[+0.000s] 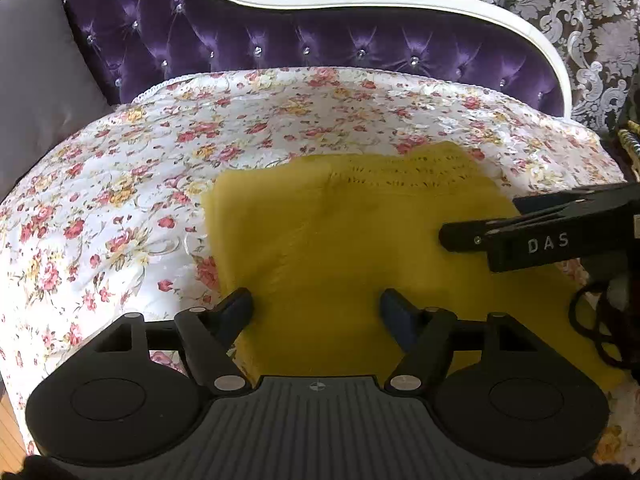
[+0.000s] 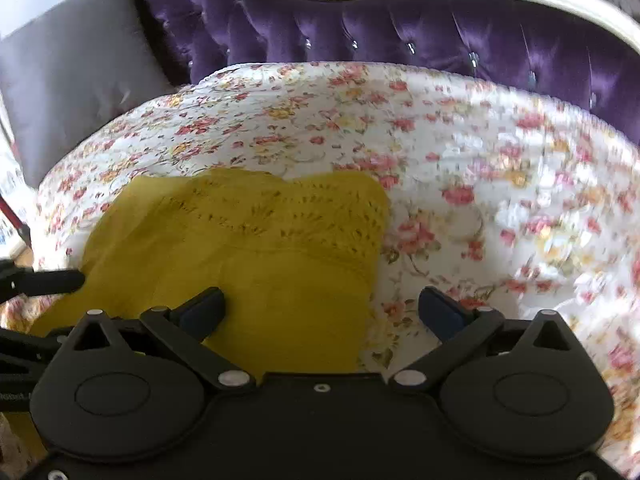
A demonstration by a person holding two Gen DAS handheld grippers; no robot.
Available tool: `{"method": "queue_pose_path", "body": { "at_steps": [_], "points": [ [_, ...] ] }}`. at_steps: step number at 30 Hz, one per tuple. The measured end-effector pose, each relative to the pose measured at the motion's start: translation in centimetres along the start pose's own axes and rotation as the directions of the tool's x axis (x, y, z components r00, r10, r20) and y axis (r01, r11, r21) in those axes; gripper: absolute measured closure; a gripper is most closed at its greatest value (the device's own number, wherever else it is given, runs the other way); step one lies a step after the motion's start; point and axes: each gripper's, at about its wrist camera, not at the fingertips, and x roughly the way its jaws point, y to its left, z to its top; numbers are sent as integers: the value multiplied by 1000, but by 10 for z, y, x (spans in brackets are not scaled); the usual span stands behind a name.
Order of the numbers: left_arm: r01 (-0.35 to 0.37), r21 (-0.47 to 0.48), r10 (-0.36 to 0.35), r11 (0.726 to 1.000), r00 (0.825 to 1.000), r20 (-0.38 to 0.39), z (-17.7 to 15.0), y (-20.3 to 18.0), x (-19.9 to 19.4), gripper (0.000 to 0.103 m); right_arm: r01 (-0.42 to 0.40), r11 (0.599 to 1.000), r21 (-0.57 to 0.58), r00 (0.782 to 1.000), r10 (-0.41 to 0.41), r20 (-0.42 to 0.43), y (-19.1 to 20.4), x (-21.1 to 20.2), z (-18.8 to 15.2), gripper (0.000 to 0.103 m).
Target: Fold small clothes
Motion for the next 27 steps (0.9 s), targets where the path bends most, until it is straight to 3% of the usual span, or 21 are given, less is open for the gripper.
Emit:
{"method": "queue_pose_path", "body": {
  "at_steps": [5, 11, 19, 27],
  "points": [
    [7, -94, -8, 996, 1000, -10, -5, 10, 7, 16, 1, 1000, 13, 1000, -1, 10, -3, -2, -2, 0],
    [10, -102, -9, 995, 1000, 9, -2, 12, 1, 16, 29, 998, 56, 999, -31, 42, -7, -8, 4, 0],
    [-41, -127, 53, 991, 994, 92, 5, 18, -33, 16, 72, 991, 113, 982, -90, 165, -17, -57, 9, 0],
    [-115, -70, 125, 991, 976, 176, 10, 0, -79, 17, 20, 997, 70, 965, -38, 259, 6, -103, -2, 0]
  ]
}}
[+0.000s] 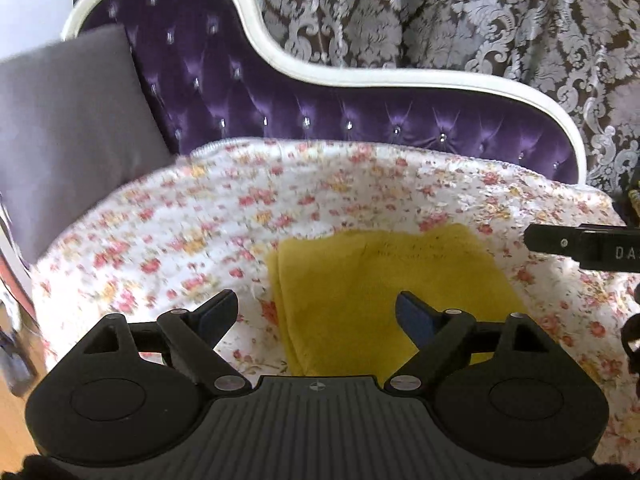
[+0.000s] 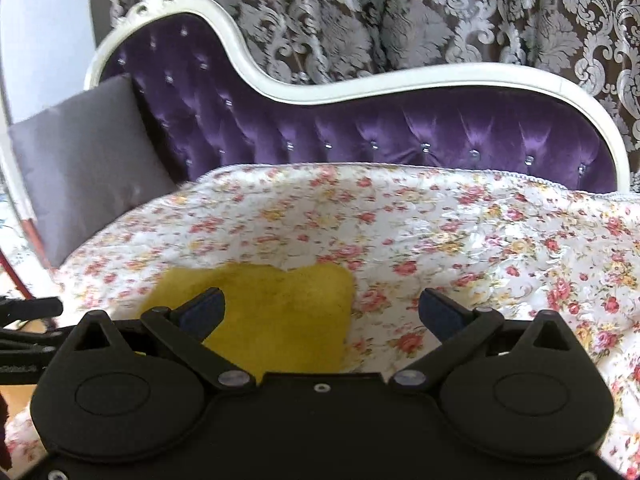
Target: Fold small clothes
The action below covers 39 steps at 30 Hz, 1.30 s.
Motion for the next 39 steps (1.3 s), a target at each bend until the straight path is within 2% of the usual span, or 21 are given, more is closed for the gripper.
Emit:
{"method": "queue_pose_path", "body": {
  "at_steps": [4, 8, 13, 18, 22, 25, 29, 39],
  "points": [
    [-81, 47, 79, 996, 996, 42, 0, -15, -20, 17, -37, 999, 6, 999, 37, -11, 10, -12, -4, 0],
    [-143, 100, 141, 985, 990, 29, -1, -28, -28, 17, -52, 997, -51, 998, 50, -25, 26, -24, -11, 0],
    [-110, 92, 111, 990, 994, -5, -10, -31, -34, 17, -13, 990, -142, 1000, 11, -16, 47, -42, -24, 1],
    [-65, 22, 65, 998, 997, -30, -19, -24, -46, 18, 33, 983, -180, 999, -34, -2, 57, -59, -37, 1],
    [-59, -3, 58, 998, 998, -30, -26, -21, -56, 18, 23, 987, -160, 999, -28, -26, 59, -69, -45, 1],
    [-65, -9, 64, 998, 997, -36, -32, -20, -60, 18, 64, 988, -142, 996, -72, -47, 62, -73, -48, 1],
    [-64, -37, 62, 997, 996, -63, -41, -18, -63, 18, 113, 983, -145, 993, -117, -20, 68, -83, -52, 1],
    [-82, -90, 71, 993, 990, -120, -55, -10, -66, 18, 94, 993, -71, 995, -97, -35, 69, -92, -55, 1]
  ]
}}
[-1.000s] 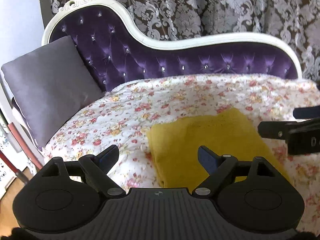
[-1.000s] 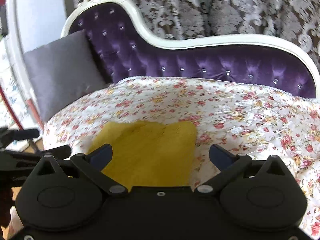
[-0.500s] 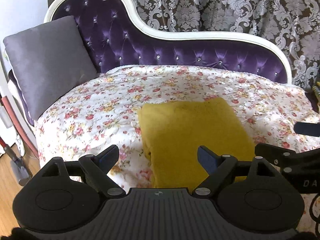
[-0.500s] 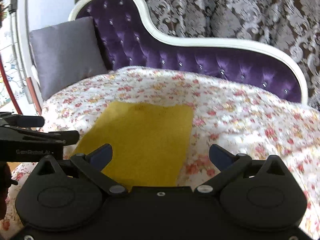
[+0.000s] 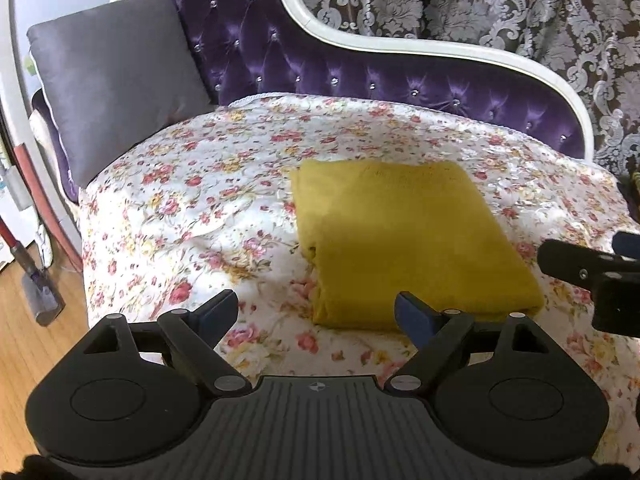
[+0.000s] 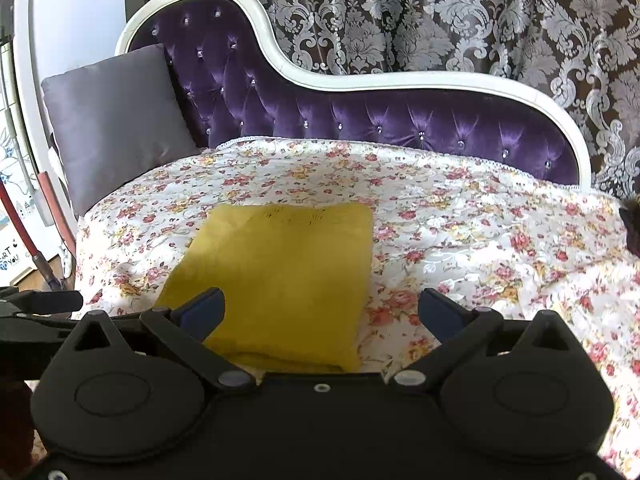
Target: Fold small clothes
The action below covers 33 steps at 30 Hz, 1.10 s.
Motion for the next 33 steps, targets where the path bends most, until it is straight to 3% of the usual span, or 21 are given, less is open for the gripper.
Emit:
{"method": "queue_pose_path", "body": {
  "at_steps": [8, 33],
  "points": [
    [-10, -17, 9, 1000, 999, -48, 2, 6, 2, 18, 4, 999, 33, 998, -2, -55, -4, 3, -7, 1],
    [-8, -1, 8, 1000, 995, -104, 0, 4, -1, 18, 13, 998, 62, 995, -7, -98, -10, 9, -9, 1]
  ]
}}
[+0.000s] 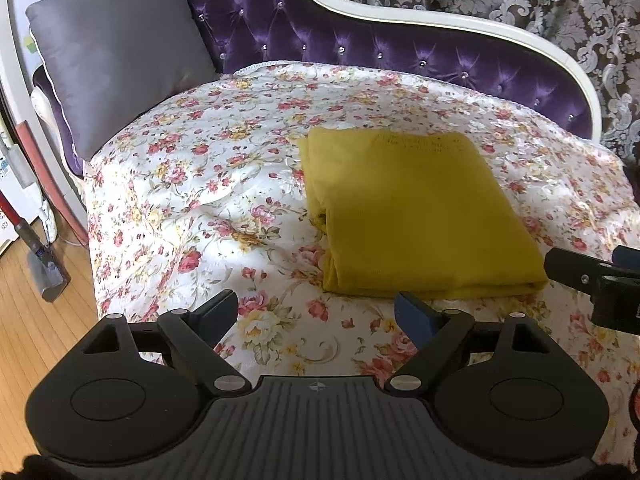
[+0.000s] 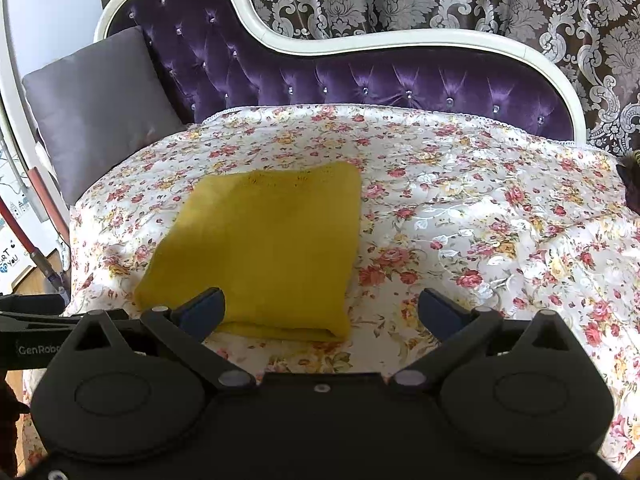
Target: Fold small clothes
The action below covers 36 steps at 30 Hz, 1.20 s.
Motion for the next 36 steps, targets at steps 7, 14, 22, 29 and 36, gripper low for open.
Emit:
{"method": "queue_pose_path", "body": {
  "at_steps": [7, 14, 22, 29, 36],
  "points": [
    [4, 3, -4, 1000, 1000, -5, 0, -2, 0, 18, -2, 1000, -4, 1000, 2, -10, 0, 2, 0, 1],
    [10, 2, -10, 1000, 1000, -15, 0, -4, 0, 18, 2, 1000, -1, 1000, -2, -10, -1, 2, 1, 1],
    [27, -17, -27, 1000, 999, -41, 0, -2, 2, 18, 7, 1000, 3, 1000, -7, -10, 0, 2, 0, 1],
    [51, -32, -54, 998, 996, -71, -2, -4, 6, 18, 11, 1000, 4, 1000, -11, -9, 0, 1, 0, 1],
    [53, -41, -56, 998, 995, -83, -2, -4, 8, 18, 9, 1000, 9, 1000, -9, -17, 0, 3, 0, 1]
  ]
}}
